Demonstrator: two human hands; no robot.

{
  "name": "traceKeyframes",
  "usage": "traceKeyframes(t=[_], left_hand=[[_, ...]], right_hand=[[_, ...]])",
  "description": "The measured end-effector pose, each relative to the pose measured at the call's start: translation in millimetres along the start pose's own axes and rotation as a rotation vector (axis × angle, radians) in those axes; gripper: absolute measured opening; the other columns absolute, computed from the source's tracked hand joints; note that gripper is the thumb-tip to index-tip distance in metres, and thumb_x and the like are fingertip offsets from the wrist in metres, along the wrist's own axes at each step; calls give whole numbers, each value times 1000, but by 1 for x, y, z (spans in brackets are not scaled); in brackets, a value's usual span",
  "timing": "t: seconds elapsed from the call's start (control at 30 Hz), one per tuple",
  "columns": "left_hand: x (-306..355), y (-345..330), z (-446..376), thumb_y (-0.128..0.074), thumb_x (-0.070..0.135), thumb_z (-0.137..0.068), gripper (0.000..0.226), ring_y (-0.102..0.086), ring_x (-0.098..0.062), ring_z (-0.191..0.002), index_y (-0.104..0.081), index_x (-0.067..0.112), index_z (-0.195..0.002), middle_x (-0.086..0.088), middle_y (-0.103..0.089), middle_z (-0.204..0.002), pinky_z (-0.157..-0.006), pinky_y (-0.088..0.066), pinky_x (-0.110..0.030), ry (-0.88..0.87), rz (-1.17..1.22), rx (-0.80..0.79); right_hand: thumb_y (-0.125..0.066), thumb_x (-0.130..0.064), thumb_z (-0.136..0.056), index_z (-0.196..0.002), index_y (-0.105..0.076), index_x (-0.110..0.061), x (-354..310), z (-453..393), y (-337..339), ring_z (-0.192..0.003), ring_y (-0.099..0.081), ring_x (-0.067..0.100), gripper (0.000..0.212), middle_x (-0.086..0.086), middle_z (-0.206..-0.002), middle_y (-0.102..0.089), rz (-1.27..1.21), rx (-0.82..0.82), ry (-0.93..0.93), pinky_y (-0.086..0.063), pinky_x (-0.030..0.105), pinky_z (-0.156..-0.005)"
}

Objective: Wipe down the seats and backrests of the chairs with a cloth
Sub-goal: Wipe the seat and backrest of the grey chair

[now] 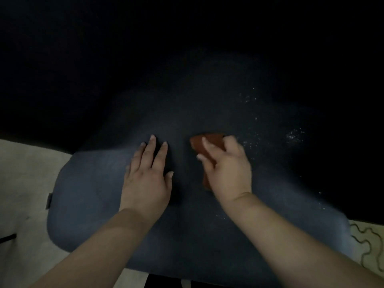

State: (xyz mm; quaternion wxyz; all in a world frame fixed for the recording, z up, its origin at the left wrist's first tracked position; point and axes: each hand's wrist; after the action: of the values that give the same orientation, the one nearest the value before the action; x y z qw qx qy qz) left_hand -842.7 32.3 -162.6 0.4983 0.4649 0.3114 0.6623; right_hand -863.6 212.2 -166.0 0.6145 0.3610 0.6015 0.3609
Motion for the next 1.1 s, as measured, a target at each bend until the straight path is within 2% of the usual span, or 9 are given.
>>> traceKeyframes(t=[0.1,0.23,0.4,0.53,0.57,0.7,0.83,1.0,1.1], left_hand=[[1,-3,4,-45,38,-95,66,-2,-20,-147,-16,27,-153,4,0,-162,-118,-17,-47,-3,14,-7],[1,-6,10,-46,38,-95,65,-1,-19,-147,-16,28,-153,4,0,-161,-119,-15,-48,-15,19,2],[-1,-7,16,-46,37,-95,65,-1,-20,-147,-17,27,-153,2,-1,-162,-120,-9,-46,-39,9,-4],[-4,-8,21,-46,39,-95,66,-2,-19,-147,-17,27,-153,2,-1,-162,-120,-11,-45,-53,-19,-3],[-4,-8,22,-46,39,-95,66,-2,-19,-147,-16,27,-153,3,-1,-162,-120,-11,-45,-54,-20,-3],[-3,-9,25,-45,39,-94,66,-3,-20,-147,-18,24,-153,1,-3,-162,-120,-13,-45,-66,-12,-5],[-2,-10,30,-48,38,-95,66,-5,-20,-147,-19,24,-152,1,-4,-161,-119,-16,-44,-79,-26,-6],[-1,-11,37,-47,38,-94,66,-4,-20,-146,-18,25,-152,2,-2,-161,-117,-19,-42,-82,-36,-22],[1,-12,39,-49,38,-94,67,-5,-20,-146,-19,25,-152,3,-3,-161,-116,-21,-43,-92,-32,-22]], right_hand=[[-76,-28,-81,-116,-72,-24,-2,14,1,-84,-56,34,35,13,-100,-59,38,-83,175,-52,35,-61],[-74,-28,-83,-117,-71,-25,12,10,4,-90,-55,35,34,13,-107,-59,-4,68,-111,-54,38,-70],[-80,-27,-77,-113,-73,-24,-4,36,-5,-81,-57,35,36,13,-98,-61,52,-48,175,-52,35,-58],[-75,-30,-83,-117,-71,-26,19,29,4,-89,-55,34,35,12,-105,-59,17,109,-159,-54,37,-71],[-75,-28,-82,-117,-71,-25,15,34,2,-89,-55,33,35,12,-104,-59,8,123,-175,-53,35,-71],[-81,-27,-76,-113,-73,-24,6,59,-2,-78,-57,33,38,13,-95,-60,73,10,118,-53,33,-58],[-75,-29,-83,-118,-70,-25,32,52,13,-88,-55,33,35,12,-104,-58,43,147,-219,-54,38,-69],[-79,-26,-79,-115,-72,-23,22,81,11,-82,-57,34,37,14,-98,-60,104,12,45,-55,37,-59],[-75,-28,-83,-118,-70,-25,37,81,21,-89,-55,34,35,13,-103,-58,83,100,-188,-54,39,-69]])
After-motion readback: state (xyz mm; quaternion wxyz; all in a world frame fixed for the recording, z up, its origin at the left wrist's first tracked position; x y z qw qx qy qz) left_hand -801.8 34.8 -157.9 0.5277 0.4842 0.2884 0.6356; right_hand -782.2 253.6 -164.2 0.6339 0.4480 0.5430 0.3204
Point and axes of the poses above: each hand's wrist, its own z-axis away from the middle knuckle, its own y-axis out of the back of the hand, x = y × z
